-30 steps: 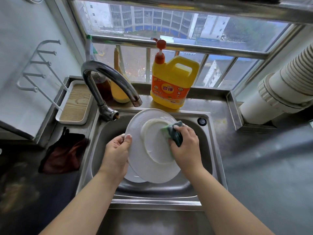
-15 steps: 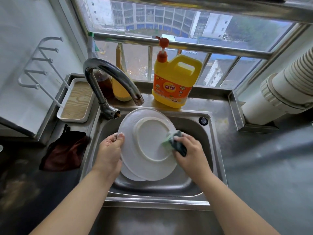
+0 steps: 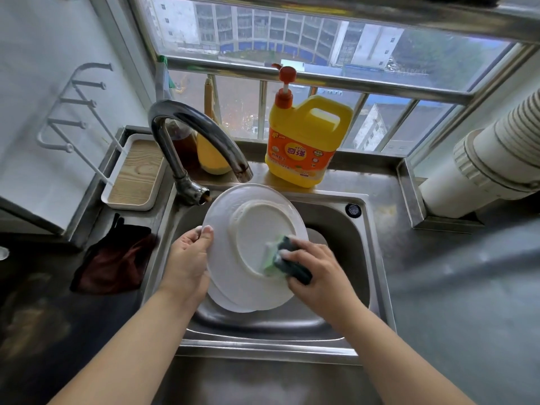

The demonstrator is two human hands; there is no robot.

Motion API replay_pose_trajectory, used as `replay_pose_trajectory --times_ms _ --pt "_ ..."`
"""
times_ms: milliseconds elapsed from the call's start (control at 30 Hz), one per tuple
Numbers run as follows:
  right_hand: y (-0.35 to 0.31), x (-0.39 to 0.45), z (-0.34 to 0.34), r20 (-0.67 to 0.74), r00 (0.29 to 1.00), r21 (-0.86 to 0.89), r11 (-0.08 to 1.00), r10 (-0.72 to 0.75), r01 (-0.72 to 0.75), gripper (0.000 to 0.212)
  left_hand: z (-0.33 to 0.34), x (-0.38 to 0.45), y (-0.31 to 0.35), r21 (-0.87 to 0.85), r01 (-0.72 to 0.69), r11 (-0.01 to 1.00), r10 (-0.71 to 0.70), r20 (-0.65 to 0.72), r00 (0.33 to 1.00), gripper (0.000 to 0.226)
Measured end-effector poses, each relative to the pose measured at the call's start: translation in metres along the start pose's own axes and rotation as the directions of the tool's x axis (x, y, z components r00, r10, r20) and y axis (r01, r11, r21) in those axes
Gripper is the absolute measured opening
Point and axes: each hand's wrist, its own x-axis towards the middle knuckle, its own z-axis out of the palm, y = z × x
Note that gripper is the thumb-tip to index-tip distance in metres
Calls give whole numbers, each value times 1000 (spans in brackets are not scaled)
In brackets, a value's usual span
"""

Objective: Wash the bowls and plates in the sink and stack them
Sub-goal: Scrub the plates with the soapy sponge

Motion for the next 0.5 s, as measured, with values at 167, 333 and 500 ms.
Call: replay_pose_trajectory --times_ms 167,333,500 --pt "6 25 -13 -131 961 -28 968 243 -249 46 7 -4 -4 52 9 999 -10 16 1000 25" --pt "-36 49 -3 -158 980 76 991 123 -112 45 19 -9 -5 101 -32 994 28 42 999 25" --pt "-31 14 11 -12 996 90 992 -88 89 41 8 1 4 30 -26 999 26 4 1000 24"
